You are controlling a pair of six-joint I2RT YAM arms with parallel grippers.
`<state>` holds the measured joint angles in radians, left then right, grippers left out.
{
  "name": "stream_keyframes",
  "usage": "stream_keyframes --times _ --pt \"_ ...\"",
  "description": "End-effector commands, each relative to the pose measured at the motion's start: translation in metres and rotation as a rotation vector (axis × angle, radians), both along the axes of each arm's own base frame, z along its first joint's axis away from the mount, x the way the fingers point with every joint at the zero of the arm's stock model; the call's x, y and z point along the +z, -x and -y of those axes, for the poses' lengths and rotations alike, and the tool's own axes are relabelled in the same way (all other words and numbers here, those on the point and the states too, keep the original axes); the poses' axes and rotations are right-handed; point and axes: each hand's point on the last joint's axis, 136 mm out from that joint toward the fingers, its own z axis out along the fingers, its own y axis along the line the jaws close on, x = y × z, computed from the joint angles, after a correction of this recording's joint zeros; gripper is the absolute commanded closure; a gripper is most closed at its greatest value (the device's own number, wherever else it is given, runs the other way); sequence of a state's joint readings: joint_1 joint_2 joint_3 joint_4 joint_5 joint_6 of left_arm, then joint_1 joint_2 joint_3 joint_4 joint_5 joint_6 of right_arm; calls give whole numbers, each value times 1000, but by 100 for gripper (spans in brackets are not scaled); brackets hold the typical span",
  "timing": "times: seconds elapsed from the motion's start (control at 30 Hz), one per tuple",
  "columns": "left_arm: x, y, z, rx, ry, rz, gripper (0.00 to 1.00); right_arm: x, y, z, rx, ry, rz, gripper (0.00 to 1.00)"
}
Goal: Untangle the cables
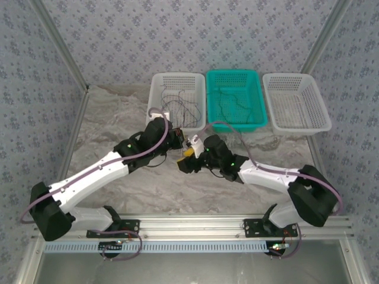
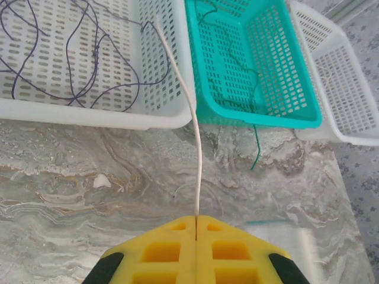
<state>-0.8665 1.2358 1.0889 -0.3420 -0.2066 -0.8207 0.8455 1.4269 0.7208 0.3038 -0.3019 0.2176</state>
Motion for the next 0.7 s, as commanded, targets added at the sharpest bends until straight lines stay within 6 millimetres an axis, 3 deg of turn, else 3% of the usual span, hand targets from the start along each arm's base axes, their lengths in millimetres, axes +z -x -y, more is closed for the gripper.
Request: stream_keyframes --times 0.0,0.07,0.13,0.27,0.43,0.6,0.67 --pt "25 0 -20 55 -20 75 100 2 -4 -9 -11 -29 25 72" --pt "23 -5 -37 111 -65 89 100 4 -4 -5 -34 -53 27 93" --pt "17 -7 -50 150 -92 76 100 8 0 -2 -32 -66 29 100" --pt "7 -11 -64 187 -103 63 100 26 11 4 -12 -107 37 100" --pt "1 -11 -64 182 -95 62 100 57 9 19 -59 -188 72 100" --pt "-1 -12 -60 156 -91 83 59 100 -14 47 -198 -256 135 100" --pt "1 -11 -59 145 -80 94 49 119 -29 66 -279 -294 159 100"
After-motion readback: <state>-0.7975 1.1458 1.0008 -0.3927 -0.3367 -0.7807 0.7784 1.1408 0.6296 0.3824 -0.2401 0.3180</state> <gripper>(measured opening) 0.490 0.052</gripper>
